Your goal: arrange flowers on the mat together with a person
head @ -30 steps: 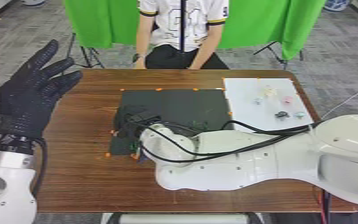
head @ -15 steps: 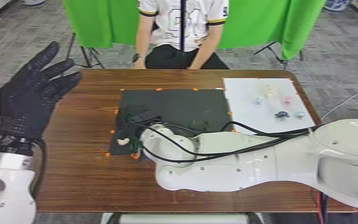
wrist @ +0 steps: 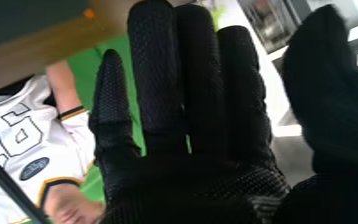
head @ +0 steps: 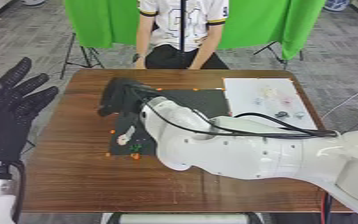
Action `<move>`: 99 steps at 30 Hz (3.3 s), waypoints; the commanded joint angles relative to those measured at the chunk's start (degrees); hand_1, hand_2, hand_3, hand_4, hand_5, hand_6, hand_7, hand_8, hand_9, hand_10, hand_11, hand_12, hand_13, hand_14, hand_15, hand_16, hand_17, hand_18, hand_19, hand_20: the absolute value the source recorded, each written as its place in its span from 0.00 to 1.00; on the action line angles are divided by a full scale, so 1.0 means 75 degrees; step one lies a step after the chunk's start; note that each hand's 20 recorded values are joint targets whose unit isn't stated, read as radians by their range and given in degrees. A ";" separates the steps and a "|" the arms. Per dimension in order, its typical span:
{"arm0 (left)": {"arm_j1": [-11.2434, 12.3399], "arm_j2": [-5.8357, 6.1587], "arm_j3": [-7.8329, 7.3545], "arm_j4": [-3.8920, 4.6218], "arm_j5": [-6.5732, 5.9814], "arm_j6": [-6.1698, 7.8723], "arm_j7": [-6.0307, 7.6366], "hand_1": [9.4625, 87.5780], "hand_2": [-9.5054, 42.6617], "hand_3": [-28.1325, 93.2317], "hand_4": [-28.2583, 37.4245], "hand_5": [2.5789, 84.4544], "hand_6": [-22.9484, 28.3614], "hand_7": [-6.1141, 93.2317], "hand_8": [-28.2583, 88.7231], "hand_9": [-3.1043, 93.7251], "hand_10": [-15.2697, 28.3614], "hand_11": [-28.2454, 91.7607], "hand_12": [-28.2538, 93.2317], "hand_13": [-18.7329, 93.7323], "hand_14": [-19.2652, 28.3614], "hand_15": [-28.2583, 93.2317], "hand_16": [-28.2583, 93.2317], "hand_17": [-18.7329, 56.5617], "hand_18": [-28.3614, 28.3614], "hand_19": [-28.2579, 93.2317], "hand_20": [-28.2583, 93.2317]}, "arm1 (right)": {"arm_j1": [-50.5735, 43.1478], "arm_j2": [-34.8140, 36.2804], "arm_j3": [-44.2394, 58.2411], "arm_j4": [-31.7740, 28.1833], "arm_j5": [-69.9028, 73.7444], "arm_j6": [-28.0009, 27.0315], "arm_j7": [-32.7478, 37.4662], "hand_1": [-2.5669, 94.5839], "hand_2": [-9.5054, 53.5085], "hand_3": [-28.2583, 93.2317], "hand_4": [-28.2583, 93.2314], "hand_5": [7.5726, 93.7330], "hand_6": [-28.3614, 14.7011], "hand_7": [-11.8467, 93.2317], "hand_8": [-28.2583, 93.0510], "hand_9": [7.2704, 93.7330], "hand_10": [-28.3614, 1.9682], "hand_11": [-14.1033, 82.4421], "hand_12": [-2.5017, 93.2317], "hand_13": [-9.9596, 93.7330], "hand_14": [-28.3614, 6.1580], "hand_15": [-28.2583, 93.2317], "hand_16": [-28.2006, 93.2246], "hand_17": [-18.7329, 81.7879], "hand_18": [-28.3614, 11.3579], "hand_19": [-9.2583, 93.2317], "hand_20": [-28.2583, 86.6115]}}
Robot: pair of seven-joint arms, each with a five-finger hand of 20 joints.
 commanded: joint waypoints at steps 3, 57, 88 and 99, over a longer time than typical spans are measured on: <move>0.0739 -0.0165 -0.0213 0.0049 -0.0374 0.0305 0.0233 0.15 0.30 0.85 0.05 0.36 0.55 0.17 0.17 0.34 0.69 0.39 0.33 0.35 0.86 0.60 0.19 0.13 0.84 0.56 0.38 | -0.2684 0.1287 0.3343 -0.1027 0.1748 -0.0790 -0.0782 0.38 0.03 0.79 0.00 0.60 0.76 0.26 0.12 0.67 0.54 0.31 0.17 0.65 0.43 0.65 0.35 0.32 0.14 0.69 0.43; 0.1603 0.0540 0.0138 0.0336 -0.1545 0.0877 0.1347 0.14 0.30 0.85 0.04 0.38 0.55 0.16 0.17 0.33 0.68 0.37 0.33 0.33 0.81 0.53 0.20 0.15 0.84 0.56 0.38 | -0.9635 0.3022 0.9863 -0.2538 0.5014 -0.0411 -0.2845 0.28 0.15 0.83 0.01 0.46 0.71 0.24 0.13 0.53 0.45 0.29 0.18 0.51 0.30 0.66 0.32 0.22 0.11 0.64 0.44; 0.1581 0.0657 0.0266 0.0303 -0.1646 0.0947 0.1389 0.14 0.30 0.86 0.05 0.37 0.55 0.16 0.17 0.33 0.68 0.38 0.33 0.35 0.84 0.56 0.20 0.15 0.85 0.58 0.38 | -0.9533 0.2963 0.9798 -0.2522 0.4953 -0.0447 -0.2733 0.28 0.15 0.83 0.01 0.46 0.71 0.24 0.13 0.54 0.46 0.29 0.17 0.52 0.30 0.65 0.32 0.22 0.11 0.63 0.44; 0.1758 0.0846 0.0200 0.0230 -0.1765 0.0986 0.1584 0.14 0.30 0.86 0.05 0.37 0.55 0.16 0.17 0.33 0.68 0.38 0.33 0.34 0.84 0.57 0.20 0.15 0.85 0.58 0.39 | -0.9532 0.2956 0.9796 -0.2525 0.4947 -0.0433 -0.2725 0.29 0.15 0.83 0.01 0.47 0.72 0.24 0.13 0.55 0.46 0.29 0.17 0.52 0.30 0.65 0.32 0.22 0.11 0.63 0.44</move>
